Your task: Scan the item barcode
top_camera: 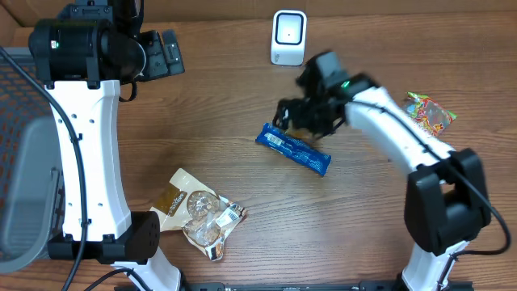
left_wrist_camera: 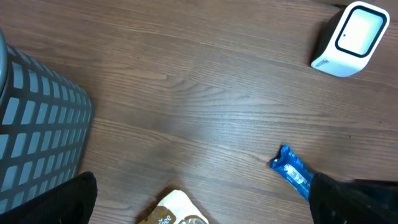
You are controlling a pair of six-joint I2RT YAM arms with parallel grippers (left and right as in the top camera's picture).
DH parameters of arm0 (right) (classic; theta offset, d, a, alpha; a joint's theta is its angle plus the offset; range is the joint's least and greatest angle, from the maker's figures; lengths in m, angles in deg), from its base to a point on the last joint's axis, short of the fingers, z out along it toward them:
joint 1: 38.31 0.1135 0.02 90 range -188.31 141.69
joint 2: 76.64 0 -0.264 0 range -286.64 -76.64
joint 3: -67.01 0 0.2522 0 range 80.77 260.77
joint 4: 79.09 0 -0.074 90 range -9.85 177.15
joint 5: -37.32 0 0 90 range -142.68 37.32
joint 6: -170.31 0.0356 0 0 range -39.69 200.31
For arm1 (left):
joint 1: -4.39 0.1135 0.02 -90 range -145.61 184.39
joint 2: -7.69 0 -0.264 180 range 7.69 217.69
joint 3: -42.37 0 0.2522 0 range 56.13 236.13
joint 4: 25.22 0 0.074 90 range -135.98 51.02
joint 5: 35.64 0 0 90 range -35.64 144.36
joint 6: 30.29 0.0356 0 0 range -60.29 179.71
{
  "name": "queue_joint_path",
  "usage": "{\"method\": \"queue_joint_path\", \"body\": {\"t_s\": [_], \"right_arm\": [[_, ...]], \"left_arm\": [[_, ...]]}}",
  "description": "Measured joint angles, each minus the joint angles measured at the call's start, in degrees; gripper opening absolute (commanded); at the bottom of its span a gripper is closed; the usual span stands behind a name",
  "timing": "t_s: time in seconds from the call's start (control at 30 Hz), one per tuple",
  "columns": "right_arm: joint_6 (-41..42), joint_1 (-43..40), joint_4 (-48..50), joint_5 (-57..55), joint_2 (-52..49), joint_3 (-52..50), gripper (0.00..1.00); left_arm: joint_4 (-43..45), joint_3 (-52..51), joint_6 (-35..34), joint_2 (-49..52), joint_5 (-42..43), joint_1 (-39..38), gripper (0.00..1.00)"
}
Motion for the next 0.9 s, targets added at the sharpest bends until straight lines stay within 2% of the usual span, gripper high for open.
{"method": "queue_joint_path", "body": {"t_s": [0.17,0.37,0.63,0.9], "right_arm": [[-17.0,-2.2,-7.2,0.0,0.9,2.0,1.00],[-31.1,-2.0,-4.2,0.0,0.3,-4.1,1.00],[-36.9,-2.0,0.2,-3.7,-3.9,-10.4,0.95],[-38.0,-2.1,2.8,-4.0,-4.3,-11.1,0.76]], "left_arm": [[0.0,0.0,0.0,0.0,0.0,0.0,1.00],[0.0,0.0,0.0,0.0,0.0,0.0,1.00],[0.0,0.0,0.0,0.0,0.0,0.0,1.00],[0.0,0.0,0.0,0.0,0.0,0.0,1.00]]}}
